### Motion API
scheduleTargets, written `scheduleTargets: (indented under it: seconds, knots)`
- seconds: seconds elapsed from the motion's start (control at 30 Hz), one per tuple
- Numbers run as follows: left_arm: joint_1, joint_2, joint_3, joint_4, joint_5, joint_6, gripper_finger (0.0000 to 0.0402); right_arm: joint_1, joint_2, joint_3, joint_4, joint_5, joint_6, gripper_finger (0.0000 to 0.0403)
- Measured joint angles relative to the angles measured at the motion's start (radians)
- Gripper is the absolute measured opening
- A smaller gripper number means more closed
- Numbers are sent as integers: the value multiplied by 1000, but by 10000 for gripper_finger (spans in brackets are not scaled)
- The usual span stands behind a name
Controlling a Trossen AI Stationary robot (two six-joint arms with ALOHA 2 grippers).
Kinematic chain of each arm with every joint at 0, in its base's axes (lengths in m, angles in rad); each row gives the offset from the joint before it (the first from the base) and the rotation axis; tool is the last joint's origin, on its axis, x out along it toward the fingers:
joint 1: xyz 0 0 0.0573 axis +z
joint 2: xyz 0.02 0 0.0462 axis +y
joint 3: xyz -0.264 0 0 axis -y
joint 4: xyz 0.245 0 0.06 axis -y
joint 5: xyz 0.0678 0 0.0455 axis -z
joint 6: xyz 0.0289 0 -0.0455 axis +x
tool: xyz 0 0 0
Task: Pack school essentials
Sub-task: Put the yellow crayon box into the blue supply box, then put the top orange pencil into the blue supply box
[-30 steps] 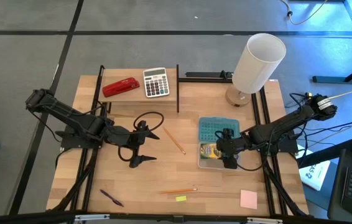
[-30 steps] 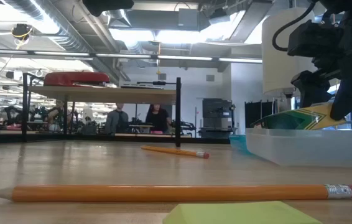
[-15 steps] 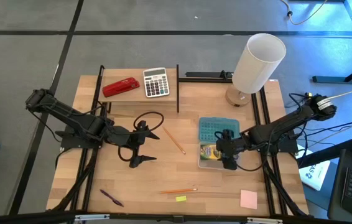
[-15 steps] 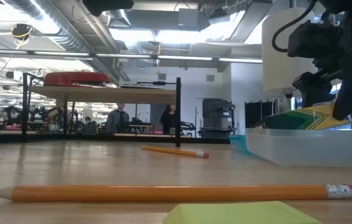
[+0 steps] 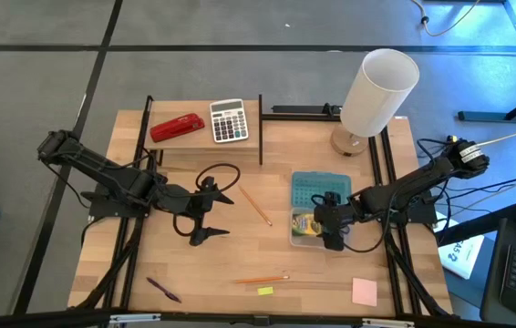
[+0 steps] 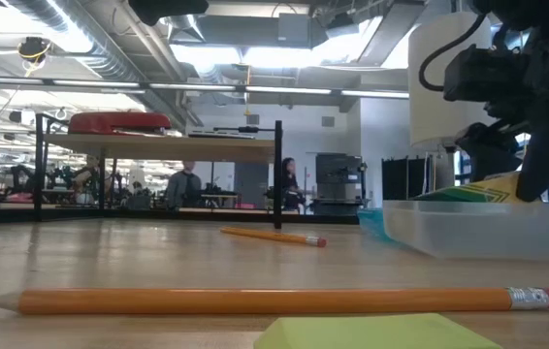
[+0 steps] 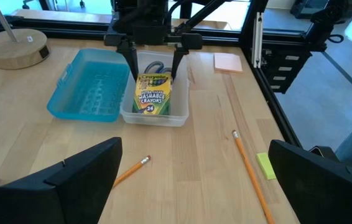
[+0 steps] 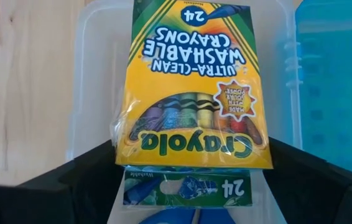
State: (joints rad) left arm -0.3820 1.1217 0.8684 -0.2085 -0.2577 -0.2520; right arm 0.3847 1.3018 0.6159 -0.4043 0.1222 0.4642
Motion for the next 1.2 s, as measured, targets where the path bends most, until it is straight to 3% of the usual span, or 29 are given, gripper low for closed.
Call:
scheduleTargets:
  seconds: [0.43,0.8,1.2]
  knots:
    - [0,0,0,0,0,0,399,0,0,0,-7,-37,29,350]
    - [0,0,0,0,0,0,399,0,0,0,0,-37,30,397]
    - [0,0,0,0,0,0,399,-2,-2,64,-49,-25,-21,398]
